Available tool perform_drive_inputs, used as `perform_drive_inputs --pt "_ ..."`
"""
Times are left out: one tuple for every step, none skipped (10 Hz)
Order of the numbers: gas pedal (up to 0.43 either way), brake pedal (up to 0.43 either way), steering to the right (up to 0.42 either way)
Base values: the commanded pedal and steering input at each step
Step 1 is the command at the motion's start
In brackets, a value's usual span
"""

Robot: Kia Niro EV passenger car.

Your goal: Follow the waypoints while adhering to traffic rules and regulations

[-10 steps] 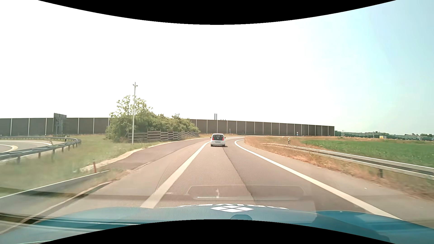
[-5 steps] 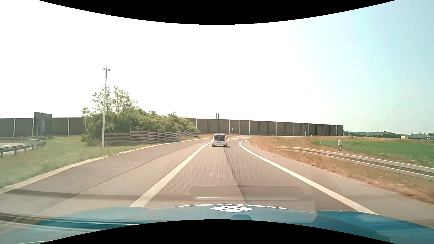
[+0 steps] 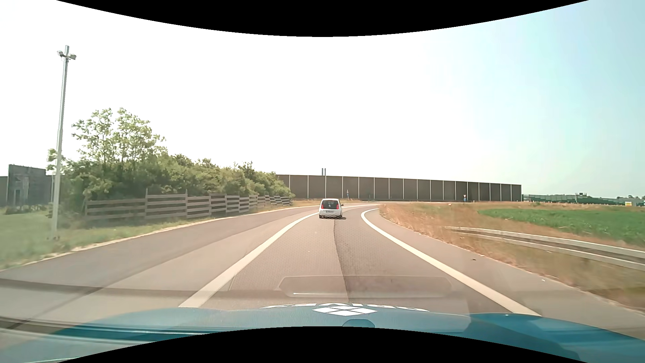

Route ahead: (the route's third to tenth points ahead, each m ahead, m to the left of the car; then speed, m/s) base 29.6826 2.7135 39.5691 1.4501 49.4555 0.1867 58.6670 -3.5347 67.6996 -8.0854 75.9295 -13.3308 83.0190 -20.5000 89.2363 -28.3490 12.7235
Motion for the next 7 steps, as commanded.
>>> perform_drive_inputs --pt "0.0 0.0 0.0" --pt "0.0 0.0 0.001" --pt "0.0 0.0 0.002" --pt "0.0 0.0 0.003" --pt "0.0 0.0 0.004" --pt "0.0 0.0 0.004" --pt "0.0 0.0 0.006"
